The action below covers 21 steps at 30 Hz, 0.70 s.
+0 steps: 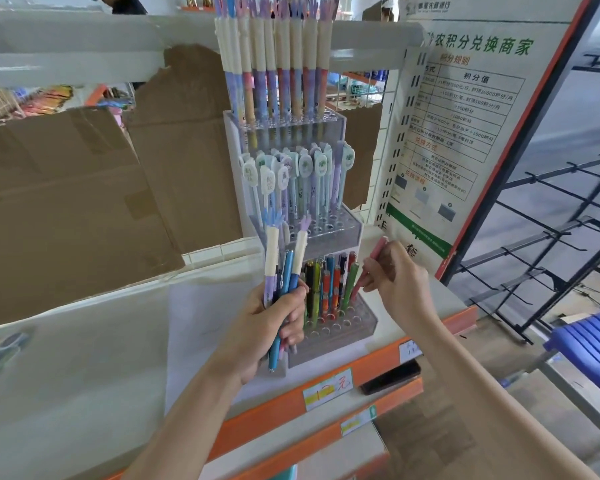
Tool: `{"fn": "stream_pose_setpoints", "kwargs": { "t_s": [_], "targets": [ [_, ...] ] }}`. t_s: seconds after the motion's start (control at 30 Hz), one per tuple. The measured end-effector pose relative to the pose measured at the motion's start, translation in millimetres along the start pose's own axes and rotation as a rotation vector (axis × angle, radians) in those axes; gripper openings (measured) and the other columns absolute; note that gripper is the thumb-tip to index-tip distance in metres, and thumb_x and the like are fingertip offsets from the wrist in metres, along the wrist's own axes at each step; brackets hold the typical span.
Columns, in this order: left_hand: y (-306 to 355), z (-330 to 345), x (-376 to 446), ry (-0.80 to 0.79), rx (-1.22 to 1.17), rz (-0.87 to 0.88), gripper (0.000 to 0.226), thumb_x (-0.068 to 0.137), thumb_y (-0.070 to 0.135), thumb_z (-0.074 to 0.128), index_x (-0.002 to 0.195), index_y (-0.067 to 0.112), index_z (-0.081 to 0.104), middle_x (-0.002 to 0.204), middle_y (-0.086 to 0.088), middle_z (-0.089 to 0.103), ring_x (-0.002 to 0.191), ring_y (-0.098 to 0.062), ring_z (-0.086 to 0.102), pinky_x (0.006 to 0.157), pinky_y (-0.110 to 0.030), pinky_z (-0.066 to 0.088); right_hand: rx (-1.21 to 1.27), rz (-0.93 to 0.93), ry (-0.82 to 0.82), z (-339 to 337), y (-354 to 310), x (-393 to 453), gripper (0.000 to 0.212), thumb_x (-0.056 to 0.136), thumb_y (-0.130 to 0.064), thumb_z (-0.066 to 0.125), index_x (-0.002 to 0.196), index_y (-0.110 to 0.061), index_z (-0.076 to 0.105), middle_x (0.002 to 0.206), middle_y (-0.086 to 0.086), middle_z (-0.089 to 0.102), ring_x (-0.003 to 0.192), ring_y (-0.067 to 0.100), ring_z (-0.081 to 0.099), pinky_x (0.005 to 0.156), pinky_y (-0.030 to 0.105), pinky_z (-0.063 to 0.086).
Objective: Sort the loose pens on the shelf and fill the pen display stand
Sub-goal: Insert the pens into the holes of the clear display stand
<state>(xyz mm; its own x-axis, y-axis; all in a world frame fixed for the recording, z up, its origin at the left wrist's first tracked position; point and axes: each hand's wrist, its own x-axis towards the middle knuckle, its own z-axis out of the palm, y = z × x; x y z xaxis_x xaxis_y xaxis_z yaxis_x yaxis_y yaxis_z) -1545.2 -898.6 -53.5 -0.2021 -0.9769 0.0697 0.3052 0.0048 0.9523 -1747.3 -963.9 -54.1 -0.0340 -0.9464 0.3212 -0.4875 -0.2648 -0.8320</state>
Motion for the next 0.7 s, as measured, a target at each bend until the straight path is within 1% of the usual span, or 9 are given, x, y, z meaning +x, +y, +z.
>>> {"fn": "stream_pose_setpoints", "kwargs": {
  "t_s": [0.07, 0.13, 0.23, 0.33, 0.4, 0.47, 0.6, 0.7],
  "targets": [
    [1, -1, -1, 0.005, 0.033, -0.002, 0.026, 0.084, 0.031, 0.062, 0.087, 0.008, 0.049, 0.058, -0.004, 0.029, 0.043, -0.011, 0.03, 0.044, -0.021, 0.034, -0.026, -0.015, -0.01, 2, 0, 3, 0.011, 0.093, -0.01, 0.055, 0.086, -0.003, 0.05, 0.066, 0.004, 0.067, 0.056, 0.01, 0.064, 0.065, 0.03, 0.056],
    [1, -3, -1, 0.009, 0.033, -0.005, 0.03, 0.081, 0.034, 0.064, 0.086, 0.009, 0.05, 0.058, -0.004, 0.028, 0.043, -0.012, 0.03, 0.044, -0.021, 0.034, -0.075, -0.05, -0.024, 4, 0, 4, 0.014, 0.093, -0.011, 0.056, 0.086, -0.001, 0.05, 0.068, 0.007, 0.067, 0.057, 0.014, 0.064, 0.067, 0.039, 0.056],
    [1, -6, -2, 0.009, 0.03, -0.005, 0.031, 0.08, 0.038, 0.065, 0.08, 0.011, 0.05, 0.057, -0.002, 0.029, 0.044, -0.012, 0.03, 0.045, -0.021, 0.035, -0.105, -0.067, -0.021, 3, 1, 6, 0.016, 0.091, -0.012, 0.059, 0.086, 0.001, 0.051, 0.069, 0.008, 0.067, 0.06, 0.02, 0.065, 0.067, 0.044, 0.055],
    [1, -8, -3, 0.003, 0.04, -0.009, 0.032, 0.081, 0.038, 0.065, 0.076, 0.011, 0.05, 0.057, -0.002, 0.029, 0.044, -0.012, 0.029, 0.045, -0.021, 0.035, -0.167, -0.053, -0.054, 3, 4, 7, 0.013, 0.089, -0.01, 0.06, 0.083, -0.003, 0.052, 0.069, 0.01, 0.066, 0.065, 0.028, 0.063, 0.066, 0.041, 0.054],
    [2, -8, -4, -0.001, 0.051, -0.007, 0.033, 0.082, 0.038, 0.064, 0.075, 0.009, 0.049, 0.057, -0.002, 0.03, 0.044, -0.012, 0.03, 0.045, -0.021, 0.035, -0.223, -0.028, -0.107, 7, 10, 2, 0.01, 0.089, -0.007, 0.059, 0.082, -0.005, 0.052, 0.07, 0.01, 0.066, 0.066, 0.029, 0.063, 0.066, 0.037, 0.051],
    [4, -8, -5, -0.001, 0.062, -0.006, 0.033, 0.083, 0.038, 0.063, 0.074, 0.009, 0.049, 0.056, -0.002, 0.031, 0.044, -0.013, 0.03, 0.046, -0.022, 0.036, -0.257, -0.006, -0.136, 10, 15, -3, 0.011, 0.089, -0.007, 0.06, 0.083, -0.004, 0.052, 0.071, 0.01, 0.065, 0.064, 0.025, 0.06, 0.061, 0.031, 0.047],
    [6, -7, -7, -0.008, 0.079, -0.017, 0.032, 0.087, 0.035, 0.06, 0.07, 0.012, 0.046, 0.054, -0.001, 0.031, 0.045, -0.014, 0.031, 0.046, -0.022, 0.036, -0.25, 0.027, -0.142, 12, 17, -3, 0.016, 0.09, -0.013, 0.062, 0.082, -0.009, 0.048, 0.069, 0.007, 0.063, 0.059, 0.02, 0.058, 0.055, 0.026, 0.044],
    [6, -5, -7, -0.02, 0.072, -0.022, 0.035, 0.087, 0.036, 0.061, 0.066, 0.012, 0.046, 0.053, -0.003, 0.031, 0.045, -0.015, 0.03, 0.046, -0.022, 0.035, -0.273, 0.034, -0.155, 14, 20, -3, 0.017, 0.09, -0.012, 0.061, 0.083, -0.012, 0.046, 0.069, 0.005, 0.06, 0.059, 0.016, 0.055, 0.051, 0.019, 0.039]
  ]
}}
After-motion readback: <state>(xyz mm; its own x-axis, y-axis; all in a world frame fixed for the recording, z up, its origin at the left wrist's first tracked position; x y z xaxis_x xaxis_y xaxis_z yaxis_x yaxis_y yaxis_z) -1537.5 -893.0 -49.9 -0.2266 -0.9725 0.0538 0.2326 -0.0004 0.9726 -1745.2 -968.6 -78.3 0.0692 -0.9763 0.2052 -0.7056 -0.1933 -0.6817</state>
